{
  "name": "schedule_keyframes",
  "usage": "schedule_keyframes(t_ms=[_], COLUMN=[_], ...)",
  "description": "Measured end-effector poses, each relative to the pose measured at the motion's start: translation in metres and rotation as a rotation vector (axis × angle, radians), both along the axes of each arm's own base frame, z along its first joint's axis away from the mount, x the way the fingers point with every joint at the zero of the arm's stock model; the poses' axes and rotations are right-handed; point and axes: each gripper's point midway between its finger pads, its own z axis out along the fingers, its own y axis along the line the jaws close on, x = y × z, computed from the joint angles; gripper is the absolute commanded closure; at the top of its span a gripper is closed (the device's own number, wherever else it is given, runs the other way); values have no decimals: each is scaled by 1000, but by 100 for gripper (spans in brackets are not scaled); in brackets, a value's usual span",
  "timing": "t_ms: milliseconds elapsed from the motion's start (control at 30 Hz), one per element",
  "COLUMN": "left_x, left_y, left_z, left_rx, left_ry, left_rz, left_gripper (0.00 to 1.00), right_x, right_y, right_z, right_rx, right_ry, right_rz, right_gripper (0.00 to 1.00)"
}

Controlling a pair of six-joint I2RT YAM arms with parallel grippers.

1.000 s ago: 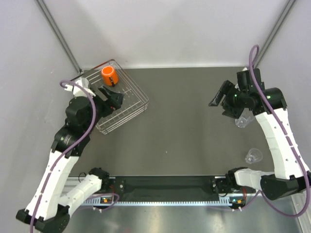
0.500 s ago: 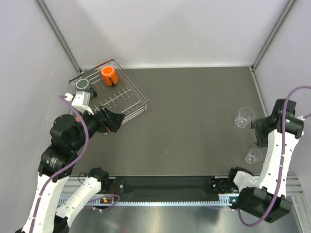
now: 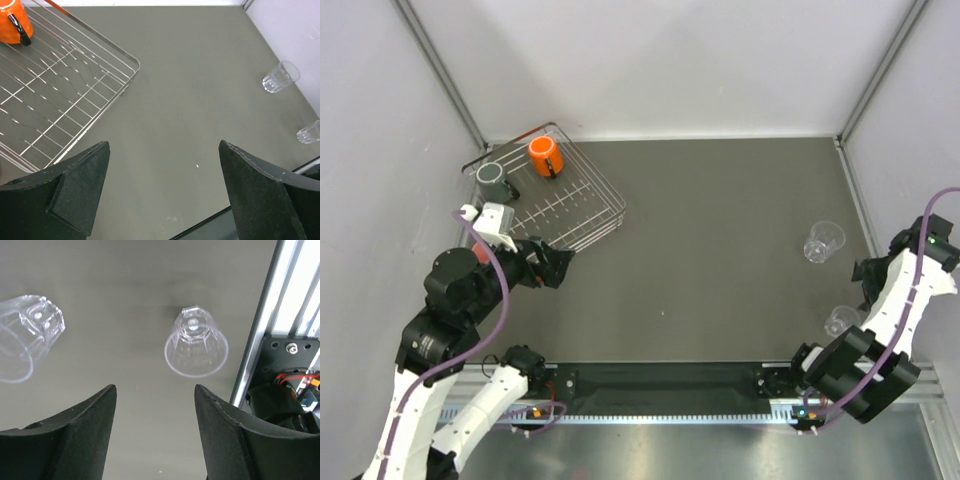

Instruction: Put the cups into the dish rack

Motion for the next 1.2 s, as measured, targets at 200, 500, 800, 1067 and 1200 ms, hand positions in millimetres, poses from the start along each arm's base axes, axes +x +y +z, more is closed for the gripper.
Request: schedule_keyframes(t_ms=[200,500,800,1067,1200], left_x=[6,17,16,10,7], left_y=[0,-3,-7,2,6], left_z=[-6,-19,-5,6,7], left_rx=[39,83,124,147,155], left_ry=[6,54,49,35,41], left_rz=[3,5,-22,1,8], left_gripper=[5,5,5,5,5], right_x=[6,-9,-11,-12,-10], right_y=[-6,4,2,3,1], right_z=[-14,-53,-86,-105,-105], right_rx=[10,55,37,51,42], right_ry=[5,70,70,90,85], right_rz=[-1,-28,-52,-57,-58], right_gripper=[37,37,37,38,38])
